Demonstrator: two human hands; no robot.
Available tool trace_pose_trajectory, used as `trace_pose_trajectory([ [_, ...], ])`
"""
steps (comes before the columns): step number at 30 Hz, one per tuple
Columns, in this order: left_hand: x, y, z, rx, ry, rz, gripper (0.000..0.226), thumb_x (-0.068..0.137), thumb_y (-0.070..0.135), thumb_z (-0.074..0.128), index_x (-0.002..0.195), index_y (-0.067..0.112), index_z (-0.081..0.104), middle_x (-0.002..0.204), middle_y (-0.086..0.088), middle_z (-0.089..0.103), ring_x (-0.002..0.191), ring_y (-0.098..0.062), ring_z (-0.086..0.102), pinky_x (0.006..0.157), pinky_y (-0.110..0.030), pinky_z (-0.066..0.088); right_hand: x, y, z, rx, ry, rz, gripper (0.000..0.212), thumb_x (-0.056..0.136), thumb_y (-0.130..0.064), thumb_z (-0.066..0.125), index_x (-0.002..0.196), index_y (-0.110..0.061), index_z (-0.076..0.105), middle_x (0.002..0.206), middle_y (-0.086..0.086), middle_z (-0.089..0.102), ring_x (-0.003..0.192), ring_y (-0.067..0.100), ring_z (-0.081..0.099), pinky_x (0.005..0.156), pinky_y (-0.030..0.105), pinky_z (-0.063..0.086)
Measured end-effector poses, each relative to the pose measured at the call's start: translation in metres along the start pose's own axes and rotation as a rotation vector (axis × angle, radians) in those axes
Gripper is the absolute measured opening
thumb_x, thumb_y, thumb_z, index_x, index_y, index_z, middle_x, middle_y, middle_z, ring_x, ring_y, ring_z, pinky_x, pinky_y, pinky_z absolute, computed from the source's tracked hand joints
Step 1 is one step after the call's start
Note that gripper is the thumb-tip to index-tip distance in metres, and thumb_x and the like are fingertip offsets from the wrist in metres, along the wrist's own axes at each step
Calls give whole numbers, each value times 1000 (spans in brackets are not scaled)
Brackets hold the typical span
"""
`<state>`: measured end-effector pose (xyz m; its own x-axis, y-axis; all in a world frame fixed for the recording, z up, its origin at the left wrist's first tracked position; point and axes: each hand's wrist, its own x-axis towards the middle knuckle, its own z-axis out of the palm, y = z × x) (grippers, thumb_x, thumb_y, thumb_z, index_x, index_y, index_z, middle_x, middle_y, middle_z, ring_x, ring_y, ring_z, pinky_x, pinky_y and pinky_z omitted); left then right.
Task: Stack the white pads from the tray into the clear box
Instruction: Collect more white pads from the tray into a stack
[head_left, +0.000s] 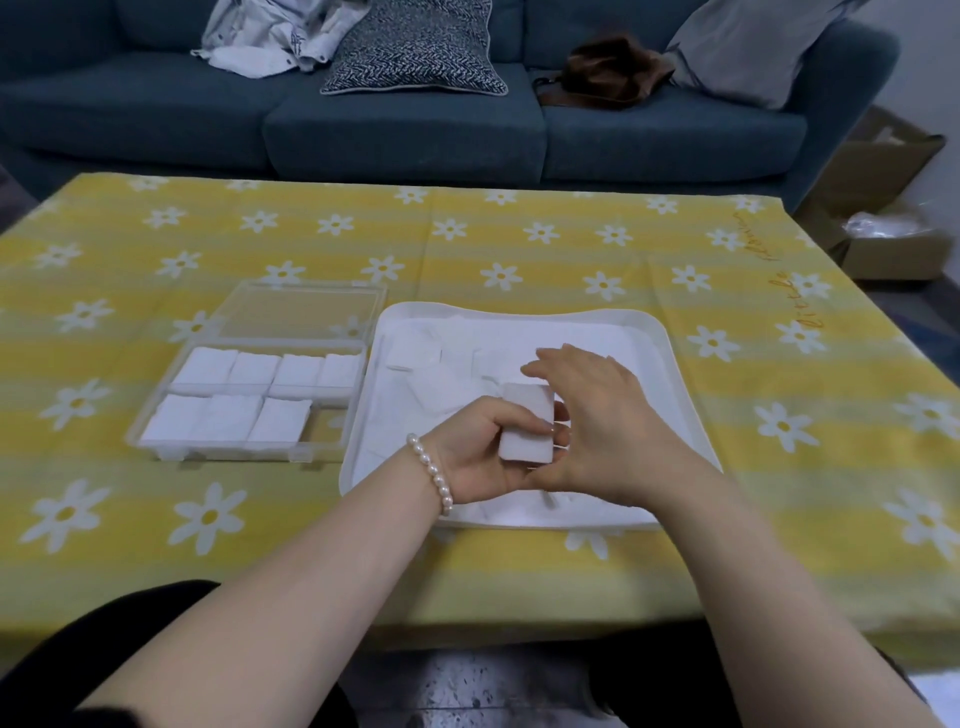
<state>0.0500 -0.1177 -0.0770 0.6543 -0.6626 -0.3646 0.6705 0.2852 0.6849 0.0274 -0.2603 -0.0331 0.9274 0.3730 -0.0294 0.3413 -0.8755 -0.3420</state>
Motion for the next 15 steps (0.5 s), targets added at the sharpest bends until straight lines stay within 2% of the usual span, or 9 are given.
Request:
trace_pose_trajectory([
  [3, 0, -2, 1, 28, 59, -8, 28, 79, -7, 47, 83, 9, 69, 82, -7, 62, 82, -22, 61, 81, -38, 45, 4, -5, 6, -83, 20, -21, 84, 65, -48, 74, 137, -25, 37, 146, -7, 31, 143, 13, 12, 117, 41, 5],
  [6, 1, -3, 0, 48, 61, -15, 28, 69, -4, 53, 92, 8, 65, 88, -9, 62, 88, -24, 63, 85, -41, 49, 5, -6, 10, -122, 5, -20, 73, 68, -50, 70, 131, -24, 42, 136, -8, 40, 141, 14, 18, 115, 43, 9],
  [11, 2, -3, 0, 53, 84, -61, 24, 68, 7, 56, 91, 11, 62, 82, -7, 61, 79, -21, 63, 71, -35, 53, 5, -9, 11, -115, -14, -21, 61, 66, -48, 69, 119, -24, 49, 118, -8, 47, 128, 16, 33, 112, 44, 19],
  [15, 1, -4, 0, 37, 106, -81, 24, 67, 10, 56, 91, 11, 62, 78, -6, 62, 73, -20, 64, 61, -30, 54, 7, -7, 18, -73, -30, -17, 65, 63, -49, 71, 121, -29, 48, 117, -9, 49, 120, 13, 38, 110, 43, 23],
])
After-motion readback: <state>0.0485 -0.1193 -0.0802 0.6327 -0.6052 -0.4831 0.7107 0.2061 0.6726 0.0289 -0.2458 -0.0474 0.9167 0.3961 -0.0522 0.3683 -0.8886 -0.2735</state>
